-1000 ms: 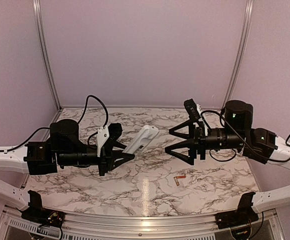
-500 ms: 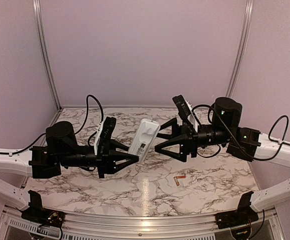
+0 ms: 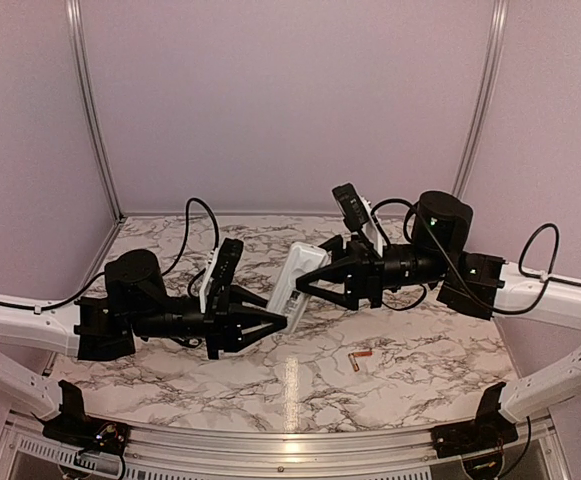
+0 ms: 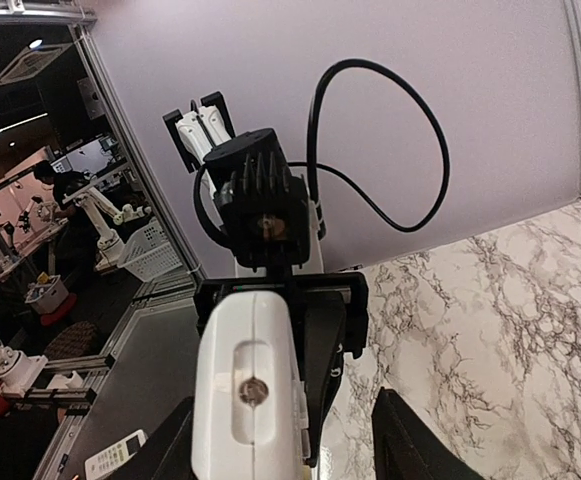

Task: Load the batteries into the remote control
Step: Pass from the left arm to the right

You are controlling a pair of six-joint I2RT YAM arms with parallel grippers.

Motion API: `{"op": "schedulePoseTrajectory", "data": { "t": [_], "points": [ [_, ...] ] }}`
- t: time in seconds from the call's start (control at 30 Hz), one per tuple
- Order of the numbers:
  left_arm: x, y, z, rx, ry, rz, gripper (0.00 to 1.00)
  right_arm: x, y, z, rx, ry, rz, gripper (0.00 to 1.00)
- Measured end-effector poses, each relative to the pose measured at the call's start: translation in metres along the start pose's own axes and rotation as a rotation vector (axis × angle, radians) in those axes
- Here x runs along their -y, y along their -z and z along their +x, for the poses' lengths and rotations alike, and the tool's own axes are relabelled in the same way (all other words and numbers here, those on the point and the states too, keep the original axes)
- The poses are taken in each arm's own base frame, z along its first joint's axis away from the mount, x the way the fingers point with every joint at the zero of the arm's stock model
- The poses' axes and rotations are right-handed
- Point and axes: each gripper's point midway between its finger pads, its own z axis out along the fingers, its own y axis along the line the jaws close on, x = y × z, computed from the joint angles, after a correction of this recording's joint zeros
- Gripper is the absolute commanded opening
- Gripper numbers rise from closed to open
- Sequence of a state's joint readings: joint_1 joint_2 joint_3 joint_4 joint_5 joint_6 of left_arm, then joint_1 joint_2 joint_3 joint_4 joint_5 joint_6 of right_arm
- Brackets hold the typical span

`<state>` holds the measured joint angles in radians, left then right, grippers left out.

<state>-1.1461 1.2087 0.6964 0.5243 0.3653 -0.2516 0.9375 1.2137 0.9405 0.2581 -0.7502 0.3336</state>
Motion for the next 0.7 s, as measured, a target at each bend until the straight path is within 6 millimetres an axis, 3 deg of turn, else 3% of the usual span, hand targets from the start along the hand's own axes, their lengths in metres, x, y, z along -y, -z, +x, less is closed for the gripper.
{"op": "schedulePoseTrajectory", "data": {
  "t": [0.27, 0.33, 0.4, 0.5, 0.7],
  "points": [
    [-0.003, 0.0, 0.004, 0.001, 0.017, -0.008, 0.14, 0.0, -0.001, -0.006, 0.016, -0.009, 0.0, 0.2],
    [-0.004, 0.001, 0.004, 0.004, 0.023, -0.01, 0.27, 0.0, -0.001, -0.007, 0.02, -0.006, 0.002, 0.11],
    [-0.004, 0.001, 0.004, 0.005, 0.043, -0.01, 0.5, 0.0, -0.002, -0.007, 0.019, 0.005, -0.004, 0.01],
    [-0.011, 0.004, 0.004, 0.015, 0.029, -0.044, 0.7, 0.004, -0.002, -0.005, 0.011, -0.014, 0.006, 0.0],
    [-0.028, 0.03, -0.018, 0.066, -0.036, -0.2, 0.87, 0.029, 0.002, 0.005, -0.016, -0.091, 0.074, 0.0]
  ]
}}
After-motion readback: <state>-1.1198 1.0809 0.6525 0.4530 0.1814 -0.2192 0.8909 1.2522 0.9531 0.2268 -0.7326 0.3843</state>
